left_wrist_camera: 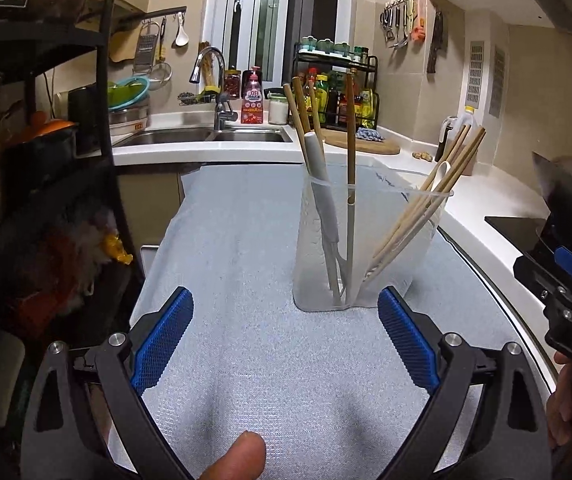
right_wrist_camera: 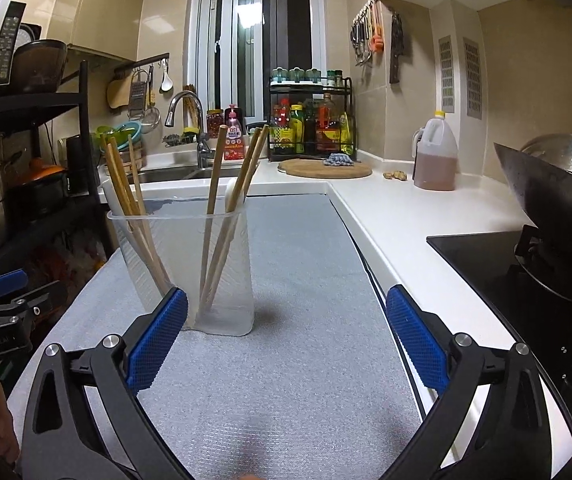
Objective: Organize utensils
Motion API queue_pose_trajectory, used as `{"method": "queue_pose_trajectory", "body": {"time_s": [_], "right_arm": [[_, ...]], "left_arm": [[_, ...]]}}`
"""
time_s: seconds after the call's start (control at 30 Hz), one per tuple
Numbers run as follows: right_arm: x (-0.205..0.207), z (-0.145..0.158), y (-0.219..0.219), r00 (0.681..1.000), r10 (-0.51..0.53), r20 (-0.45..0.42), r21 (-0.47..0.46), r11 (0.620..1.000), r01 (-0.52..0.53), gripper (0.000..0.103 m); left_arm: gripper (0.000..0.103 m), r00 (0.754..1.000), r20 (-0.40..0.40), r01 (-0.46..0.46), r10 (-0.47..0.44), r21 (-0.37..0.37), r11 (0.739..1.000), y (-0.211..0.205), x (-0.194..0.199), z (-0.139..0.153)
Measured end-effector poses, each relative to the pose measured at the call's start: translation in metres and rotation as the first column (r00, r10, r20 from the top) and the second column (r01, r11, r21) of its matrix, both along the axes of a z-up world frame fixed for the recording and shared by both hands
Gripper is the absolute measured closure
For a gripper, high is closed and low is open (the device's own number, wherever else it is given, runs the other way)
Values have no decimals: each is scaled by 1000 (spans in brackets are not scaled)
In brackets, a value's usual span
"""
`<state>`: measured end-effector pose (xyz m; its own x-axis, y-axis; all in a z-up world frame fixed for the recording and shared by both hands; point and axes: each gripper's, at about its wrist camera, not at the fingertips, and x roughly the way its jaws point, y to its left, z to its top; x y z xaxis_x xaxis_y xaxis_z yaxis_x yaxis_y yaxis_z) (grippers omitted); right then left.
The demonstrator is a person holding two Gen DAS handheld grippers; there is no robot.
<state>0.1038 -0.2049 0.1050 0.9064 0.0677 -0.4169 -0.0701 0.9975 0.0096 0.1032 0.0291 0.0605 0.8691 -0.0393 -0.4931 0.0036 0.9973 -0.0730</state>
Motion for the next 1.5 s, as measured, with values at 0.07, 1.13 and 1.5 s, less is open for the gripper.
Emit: {"method": "queue_pose_trajectory", "body": {"time_s": [0.07, 1.13, 1.5], "right_arm": [[1, -1, 0, 1000, -1, -3, -1, 1000, 1, 5], [-1, 0, -3, 1000, -16, 17, 0, 1000, 16, 5], [-2, 1, -4, 1000, -16, 25, 2, 1000, 16, 5]], "left_arm": [[12, 1000, 5, 1, -1, 2, 1000, -1, -1, 1], [12, 1000, 18, 1, -1, 10, 1000, -2, -8, -1], [12, 1000, 25, 0, 0, 13, 1000, -2, -9, 1]]}}
